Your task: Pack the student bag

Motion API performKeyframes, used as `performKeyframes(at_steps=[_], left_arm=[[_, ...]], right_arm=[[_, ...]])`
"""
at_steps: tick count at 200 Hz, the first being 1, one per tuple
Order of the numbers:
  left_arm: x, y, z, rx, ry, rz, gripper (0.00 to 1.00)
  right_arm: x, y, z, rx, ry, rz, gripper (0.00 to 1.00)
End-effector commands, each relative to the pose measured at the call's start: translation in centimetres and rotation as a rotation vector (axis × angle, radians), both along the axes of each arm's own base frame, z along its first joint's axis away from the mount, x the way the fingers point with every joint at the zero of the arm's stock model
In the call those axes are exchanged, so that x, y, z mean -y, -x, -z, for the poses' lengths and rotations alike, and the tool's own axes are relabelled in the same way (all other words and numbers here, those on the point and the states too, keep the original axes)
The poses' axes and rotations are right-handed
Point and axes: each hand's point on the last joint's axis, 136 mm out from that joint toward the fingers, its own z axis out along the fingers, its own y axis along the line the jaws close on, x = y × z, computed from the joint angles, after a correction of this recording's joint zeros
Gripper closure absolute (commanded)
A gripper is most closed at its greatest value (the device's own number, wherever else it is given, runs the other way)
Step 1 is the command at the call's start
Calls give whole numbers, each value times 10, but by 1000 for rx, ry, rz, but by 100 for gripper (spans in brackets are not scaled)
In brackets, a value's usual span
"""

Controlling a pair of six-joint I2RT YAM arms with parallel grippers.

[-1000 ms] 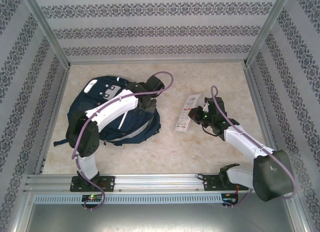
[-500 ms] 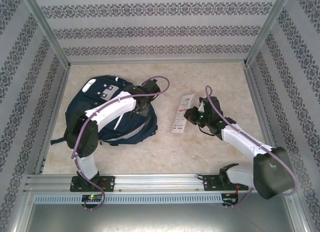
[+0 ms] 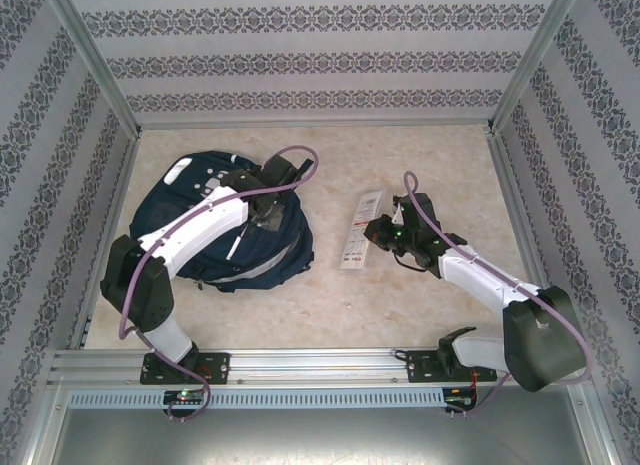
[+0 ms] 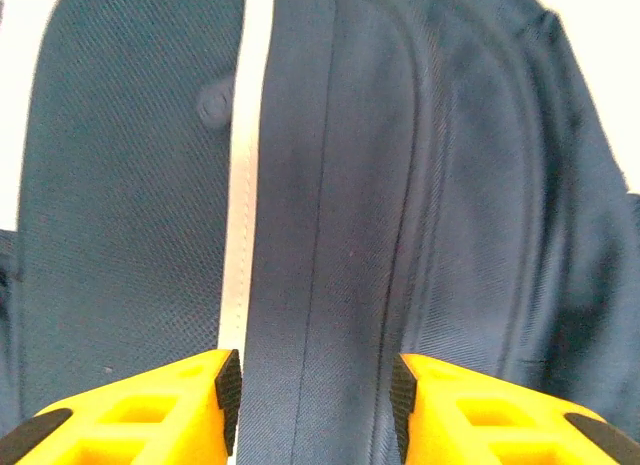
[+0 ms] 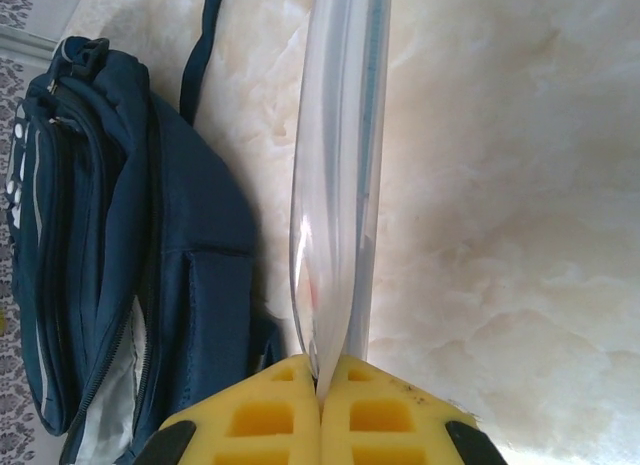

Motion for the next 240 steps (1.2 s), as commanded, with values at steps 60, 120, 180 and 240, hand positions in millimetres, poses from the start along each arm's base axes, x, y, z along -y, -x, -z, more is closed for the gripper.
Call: performKeyframes(at_steps=[60,120,180,240], left_arm=[[-11,7,30,-80,-77,22,80],[10,8,20,-88,45,51,62],[23,7,14,-79,115,80,58],[7,10,35,-120,13,67,52]], right_arm=[[-17,-9,-27,72,-30,-38,100],[-22,-9,-26,68,-29,-50,100],[-21,-8,-22,60,-26,-49,100],[-24,-7,-22,62,-30,-53,100]])
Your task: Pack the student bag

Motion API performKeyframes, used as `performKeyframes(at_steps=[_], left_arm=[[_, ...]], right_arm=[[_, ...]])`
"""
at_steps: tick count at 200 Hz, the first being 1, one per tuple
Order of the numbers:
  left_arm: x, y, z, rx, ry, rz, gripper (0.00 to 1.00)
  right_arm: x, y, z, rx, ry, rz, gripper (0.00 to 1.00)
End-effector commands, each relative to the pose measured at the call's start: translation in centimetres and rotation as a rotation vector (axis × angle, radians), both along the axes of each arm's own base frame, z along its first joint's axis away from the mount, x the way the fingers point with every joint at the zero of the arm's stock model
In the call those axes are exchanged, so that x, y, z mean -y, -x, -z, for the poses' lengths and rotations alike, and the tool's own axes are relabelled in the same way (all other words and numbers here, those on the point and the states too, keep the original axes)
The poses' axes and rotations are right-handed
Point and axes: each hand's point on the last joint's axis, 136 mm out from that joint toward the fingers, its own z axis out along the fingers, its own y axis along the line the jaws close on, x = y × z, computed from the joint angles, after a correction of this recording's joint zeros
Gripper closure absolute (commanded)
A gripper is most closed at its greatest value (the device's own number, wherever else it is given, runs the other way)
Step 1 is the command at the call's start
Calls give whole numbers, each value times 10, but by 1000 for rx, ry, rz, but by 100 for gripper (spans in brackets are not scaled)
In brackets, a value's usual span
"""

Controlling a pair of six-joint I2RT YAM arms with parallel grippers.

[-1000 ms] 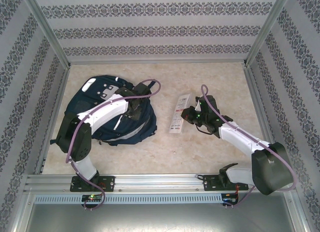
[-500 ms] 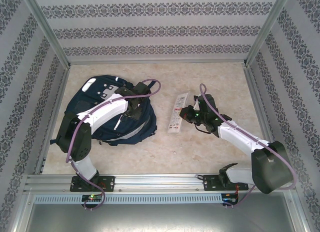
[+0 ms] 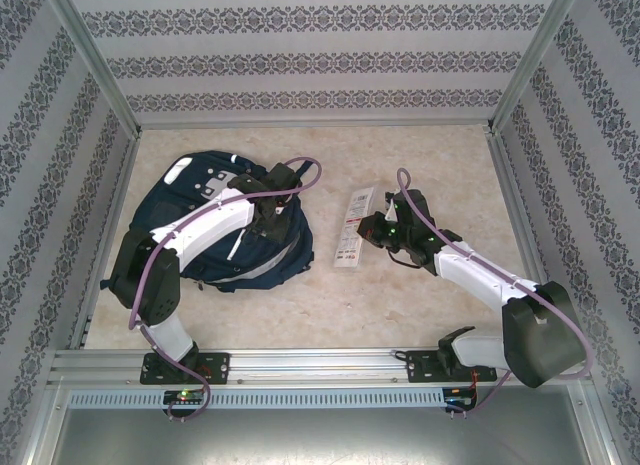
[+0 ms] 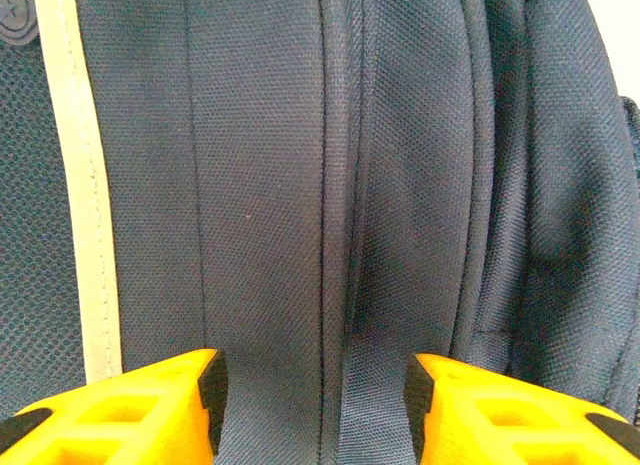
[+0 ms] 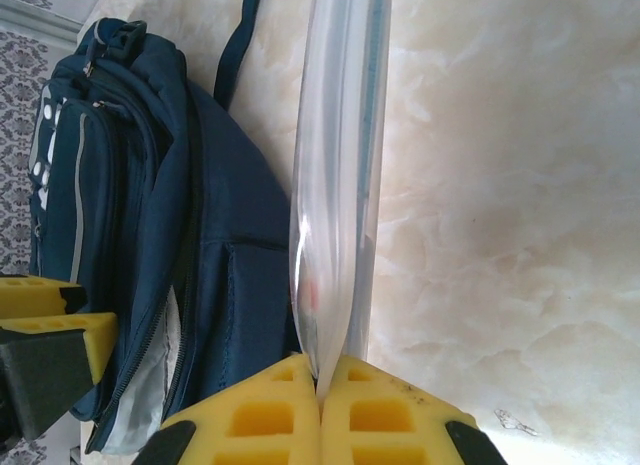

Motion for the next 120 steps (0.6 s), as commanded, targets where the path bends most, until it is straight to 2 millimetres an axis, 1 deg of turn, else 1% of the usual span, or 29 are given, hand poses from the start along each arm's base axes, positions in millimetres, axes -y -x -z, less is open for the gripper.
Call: performKeyframes(at_steps=[1,28,32,42,56,63,75,87,105,120], left_arm=[[-9,-3,5,6,-61,3,52],[-23,-5,8,19,-143,-2,66],[-25,-5,8,18,-151,-3,69],[-28,-6,8,24,-168,-8,83],[-30,-7,4,43,-176,-17,92],[-31,-8,1,51,-176,-22,100],[-32,-11,-9,80,-173,-39,100],[-31,-14,-24,119,-153,-49,100],[-28,-22,-55,200,-105,-73,100],[-29,-27,-81,263,-71,-100,100]], right_arm=[[-7,-5,-12,38,-22,-12,100],[-10,-5,-16,44,-29,-16,100],[-11,-4,-16,44,-31,-15,100],[-12,-5,-20,54,-41,-12,100],[-16,-6,-26,66,-58,-15,100],[-18,-6,-29,72,-67,-15,100],[-22,-7,-35,80,-84,-21,100],[-27,-8,-43,90,-107,-29,100],[-34,-10,-54,102,-148,-32,100],[-40,-11,-62,111,-186,-34,100]])
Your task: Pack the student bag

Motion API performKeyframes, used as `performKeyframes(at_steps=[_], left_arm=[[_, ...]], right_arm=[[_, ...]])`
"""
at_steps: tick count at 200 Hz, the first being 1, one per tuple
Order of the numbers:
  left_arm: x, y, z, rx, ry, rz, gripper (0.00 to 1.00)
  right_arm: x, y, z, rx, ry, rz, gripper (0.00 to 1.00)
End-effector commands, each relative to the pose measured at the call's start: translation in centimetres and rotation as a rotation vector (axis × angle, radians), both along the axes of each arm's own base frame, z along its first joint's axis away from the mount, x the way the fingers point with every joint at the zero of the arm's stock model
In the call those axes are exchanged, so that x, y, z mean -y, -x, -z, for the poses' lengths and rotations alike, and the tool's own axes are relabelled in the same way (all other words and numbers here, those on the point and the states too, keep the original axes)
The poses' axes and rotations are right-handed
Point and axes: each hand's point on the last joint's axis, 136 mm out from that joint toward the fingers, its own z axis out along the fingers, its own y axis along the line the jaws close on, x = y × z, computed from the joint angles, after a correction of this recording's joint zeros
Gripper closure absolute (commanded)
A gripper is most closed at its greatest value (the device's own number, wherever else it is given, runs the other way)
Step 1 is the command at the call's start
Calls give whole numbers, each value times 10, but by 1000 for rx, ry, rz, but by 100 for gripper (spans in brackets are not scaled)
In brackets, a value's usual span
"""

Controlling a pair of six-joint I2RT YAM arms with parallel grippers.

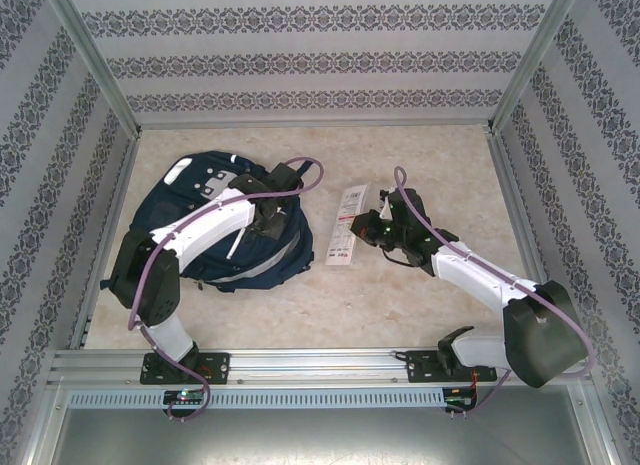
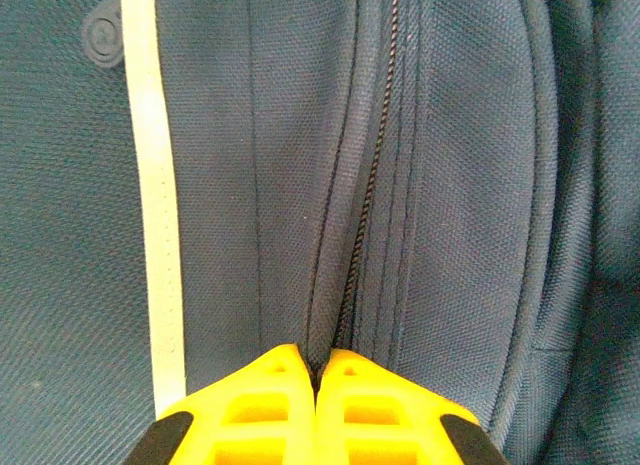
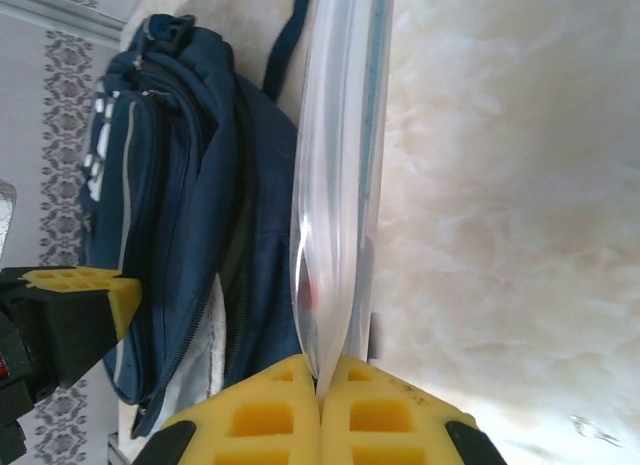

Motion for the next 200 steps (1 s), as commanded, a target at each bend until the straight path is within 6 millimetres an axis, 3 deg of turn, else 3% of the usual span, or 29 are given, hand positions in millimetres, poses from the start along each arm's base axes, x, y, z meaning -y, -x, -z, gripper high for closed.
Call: performKeyframes(at_steps=[1,41,92,137,193,200], left_arm=[[-16,-18,-67,191,16,-80,100],[-21,-26,-125,315,130,-136,100],[-25,-36,-167,384,270,-180,100],[-24,-34,-170,374,328,-193,100],[-23,-28,-162,354,358,-208,100],[-23,-27,-161,351,361,-207,100]], right_arm=[[-18,-11,-43,88,-115,-14,100],[-44,-13,-62,109,-230,-37,100],[-98,-28,-77,126,-455,-65,100],[-163,-46,-72,112,-532,-117,100],[-235,-59,-29,23,-512,-177,100],[-242,-59,-24,15,-507,-185,96]])
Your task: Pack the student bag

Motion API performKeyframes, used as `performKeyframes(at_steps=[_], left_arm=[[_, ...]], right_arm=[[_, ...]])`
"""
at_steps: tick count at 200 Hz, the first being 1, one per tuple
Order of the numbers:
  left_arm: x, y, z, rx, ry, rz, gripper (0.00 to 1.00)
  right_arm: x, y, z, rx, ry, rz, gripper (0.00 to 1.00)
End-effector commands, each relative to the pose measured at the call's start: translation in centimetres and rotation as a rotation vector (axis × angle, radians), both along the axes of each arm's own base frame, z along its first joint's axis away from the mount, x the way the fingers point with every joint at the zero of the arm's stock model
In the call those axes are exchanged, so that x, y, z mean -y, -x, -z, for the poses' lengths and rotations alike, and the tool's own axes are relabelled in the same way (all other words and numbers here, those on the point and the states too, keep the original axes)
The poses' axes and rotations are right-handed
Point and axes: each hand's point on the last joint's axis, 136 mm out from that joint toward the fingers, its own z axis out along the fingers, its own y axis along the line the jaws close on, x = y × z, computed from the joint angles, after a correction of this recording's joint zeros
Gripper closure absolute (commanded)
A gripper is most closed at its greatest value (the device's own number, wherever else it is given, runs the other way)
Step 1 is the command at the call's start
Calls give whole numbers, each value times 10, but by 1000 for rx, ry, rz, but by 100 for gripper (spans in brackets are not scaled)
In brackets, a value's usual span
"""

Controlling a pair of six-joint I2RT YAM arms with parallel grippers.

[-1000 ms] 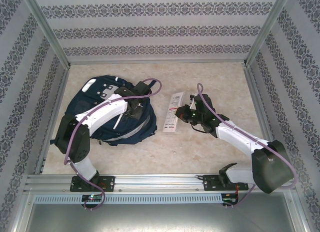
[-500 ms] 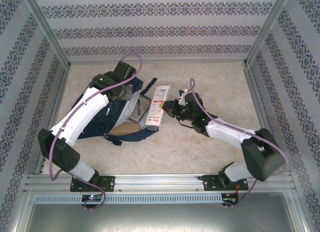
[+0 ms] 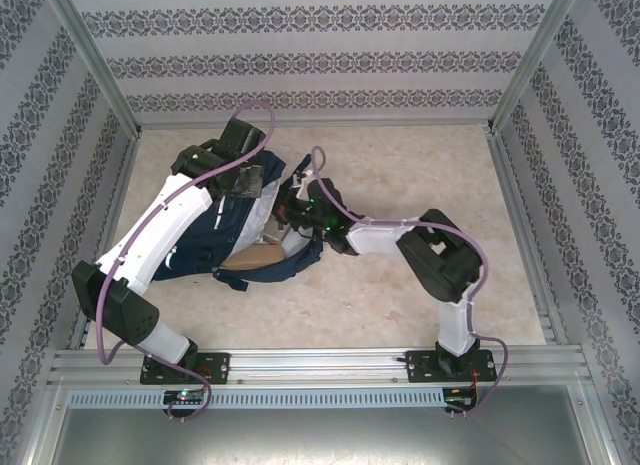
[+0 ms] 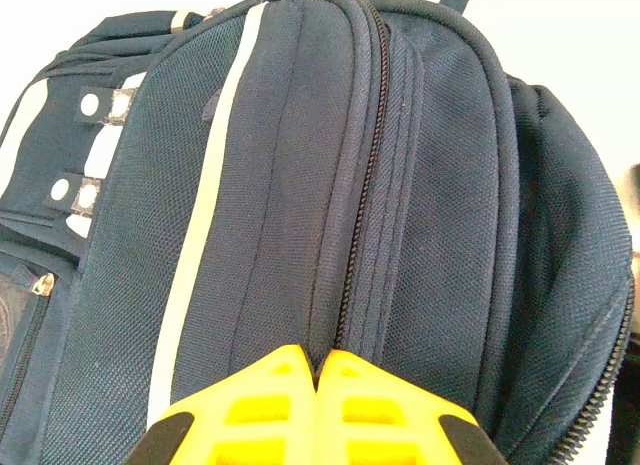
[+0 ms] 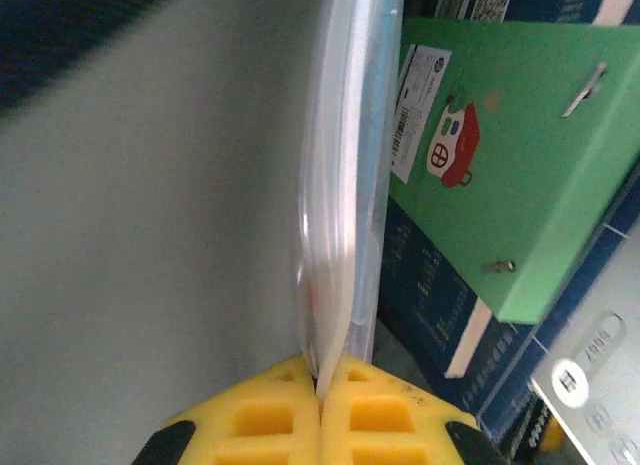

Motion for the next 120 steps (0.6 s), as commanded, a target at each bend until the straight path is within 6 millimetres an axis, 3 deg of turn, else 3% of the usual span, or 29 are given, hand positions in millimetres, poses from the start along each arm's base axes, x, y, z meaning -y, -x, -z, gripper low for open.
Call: performKeyframes(at_steps=[1,17,39,68,113,120], left_arm=[[5,-1,-34,110,105,-12,100],[4,0,-32,108,107,-15,100],[4,2,-27,96,108,-10,100],[5,2,-20,82,117,-9,100],[12,-1,-8,58,150,-5,100],[14,0,-5,48,158,-4,95]], right_arm=[[-25,-4,-6,21,-44,-22,96],[-37,-1,7,3,1,-58,82],[-31,4,20,-22,51,-52,45],[-6,12,21,-4,124,-33,36],[35,30,19,20,213,-9,34],[42,33,17,27,229,-5,34]])
